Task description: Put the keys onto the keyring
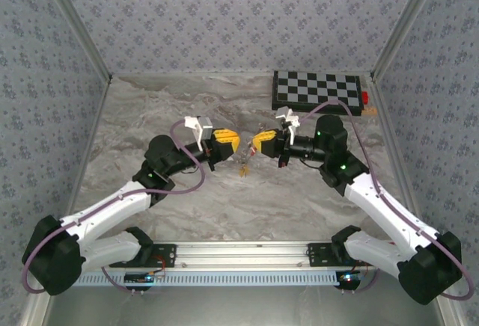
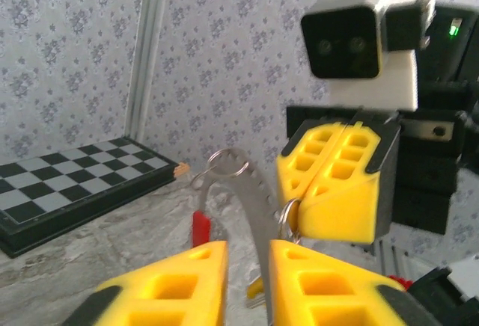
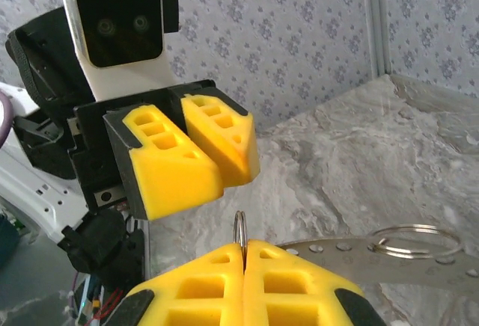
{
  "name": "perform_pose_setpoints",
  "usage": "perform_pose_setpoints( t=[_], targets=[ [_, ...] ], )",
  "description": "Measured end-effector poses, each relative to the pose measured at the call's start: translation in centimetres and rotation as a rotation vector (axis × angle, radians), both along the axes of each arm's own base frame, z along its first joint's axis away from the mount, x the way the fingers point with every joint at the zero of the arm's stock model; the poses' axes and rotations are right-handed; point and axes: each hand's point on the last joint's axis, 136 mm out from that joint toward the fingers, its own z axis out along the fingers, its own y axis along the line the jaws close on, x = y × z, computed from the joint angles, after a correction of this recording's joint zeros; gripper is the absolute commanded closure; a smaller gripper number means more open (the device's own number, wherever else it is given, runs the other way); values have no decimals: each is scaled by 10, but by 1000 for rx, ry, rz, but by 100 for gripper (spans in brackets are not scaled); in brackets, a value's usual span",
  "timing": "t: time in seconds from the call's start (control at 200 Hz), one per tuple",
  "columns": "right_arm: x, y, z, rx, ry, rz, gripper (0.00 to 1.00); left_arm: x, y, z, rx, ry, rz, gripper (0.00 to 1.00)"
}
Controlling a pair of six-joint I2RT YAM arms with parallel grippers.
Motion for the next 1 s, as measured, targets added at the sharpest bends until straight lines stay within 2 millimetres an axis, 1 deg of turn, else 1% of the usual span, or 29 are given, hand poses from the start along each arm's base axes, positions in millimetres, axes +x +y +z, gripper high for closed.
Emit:
perform_pose_setpoints(
  t=[0.125,0.2,0.345,0.48,0.625,0.84,1.0],
  targets=[
    [0,0,-1,-76,-15,15,100,-2,-1,-11,45,12,-21,75],
    [1,1,-5,-121,-12,26,100,-4,-2,-18,69,19,-34,74],
    [5,2,-18,-208,18,46,100,-8,-3,-28,107,29,-65,74],
    [8,3,-33,-283,59,66,100,-11,-4,-32,128,30,-87,74],
    [5,8,-44,-361,76,99,100,-16,-5,-31,144,18,-115,74],
    [0,18,-47,-456,53,147,100,-17,-6,-23,155,-11,-134,74],
    [-3,16,-56,-498,59,160,100,-15,-7,-22,165,-16,-143,74]
  ],
)
